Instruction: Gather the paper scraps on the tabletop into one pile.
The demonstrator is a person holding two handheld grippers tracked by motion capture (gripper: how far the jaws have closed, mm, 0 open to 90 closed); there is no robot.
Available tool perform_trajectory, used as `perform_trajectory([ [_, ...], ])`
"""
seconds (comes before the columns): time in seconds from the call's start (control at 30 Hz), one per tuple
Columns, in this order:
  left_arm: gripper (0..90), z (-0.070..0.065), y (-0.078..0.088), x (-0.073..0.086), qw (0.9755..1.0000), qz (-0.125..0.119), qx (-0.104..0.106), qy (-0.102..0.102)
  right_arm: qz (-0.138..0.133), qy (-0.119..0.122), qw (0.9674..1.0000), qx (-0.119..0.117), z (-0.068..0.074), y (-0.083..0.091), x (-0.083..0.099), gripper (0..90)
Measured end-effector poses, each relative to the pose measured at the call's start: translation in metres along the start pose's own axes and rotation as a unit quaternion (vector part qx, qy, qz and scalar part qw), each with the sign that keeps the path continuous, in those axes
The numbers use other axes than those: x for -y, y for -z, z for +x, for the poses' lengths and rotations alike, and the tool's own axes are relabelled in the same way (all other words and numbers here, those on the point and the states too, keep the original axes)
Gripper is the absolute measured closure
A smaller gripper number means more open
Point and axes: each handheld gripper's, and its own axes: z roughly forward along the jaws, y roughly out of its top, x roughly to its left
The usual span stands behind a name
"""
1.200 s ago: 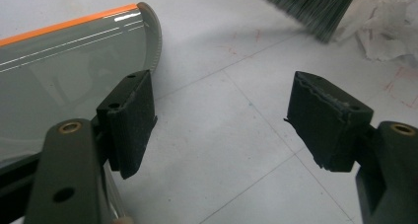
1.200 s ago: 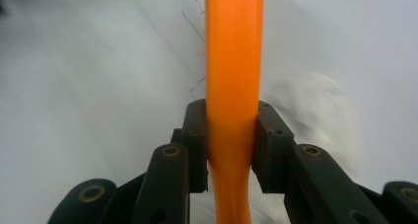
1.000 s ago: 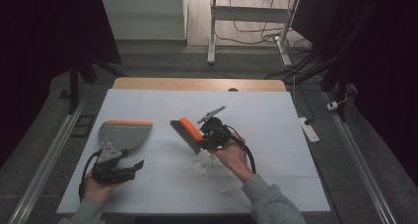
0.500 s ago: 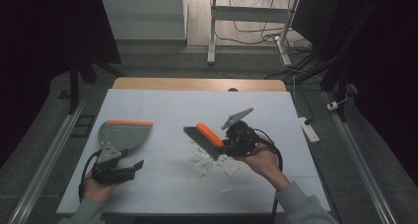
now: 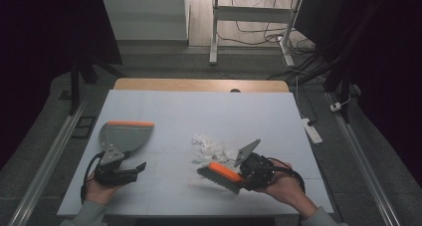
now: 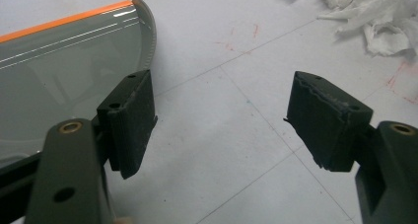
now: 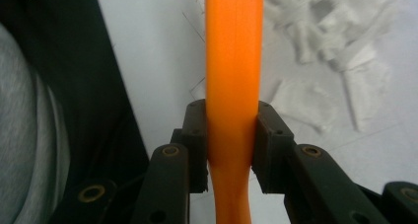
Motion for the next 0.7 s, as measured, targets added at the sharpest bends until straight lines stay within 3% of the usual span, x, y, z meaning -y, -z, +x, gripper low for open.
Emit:
perform_trajectory([
  [0.2, 27.5, 0.000, 0.000, 0.000, 1.0000, -0.001, 0.000, 0.000, 0.045, 0.018, 0.9987, -0.017, 0.012, -0.013, -0.006, 70.6],
  [0.33, 27.5, 0.000, 0.001, 0.000, 1.0000, -0.001, 0.000, 0.001, 0.055, 0.043, 0.9975, 0.009, 0.010, -0.021, -0.017, 70.7],
  [0.53, 27.5, 0.001, 0.001, 0.000, 1.0000, -0.002, -0.002, 0.002, 0.053, 0.058, 0.9961, 0.039, -0.011, -0.029, -0.034, 70.7],
  [0.57, 27.5, 0.001, 0.001, 0.000, 1.0000, -0.002, -0.002, 0.002, 0.053, 0.059, 0.9955, 0.052, -0.015, -0.029, -0.037, 70.7],
  [0.7, 27.5, 0.001, 0.002, 0.000, 1.0000, -0.003, -0.001, 0.001, 0.032, 0.041, 0.9958, 0.076, -0.032, -0.030, -0.042, 70.7],
])
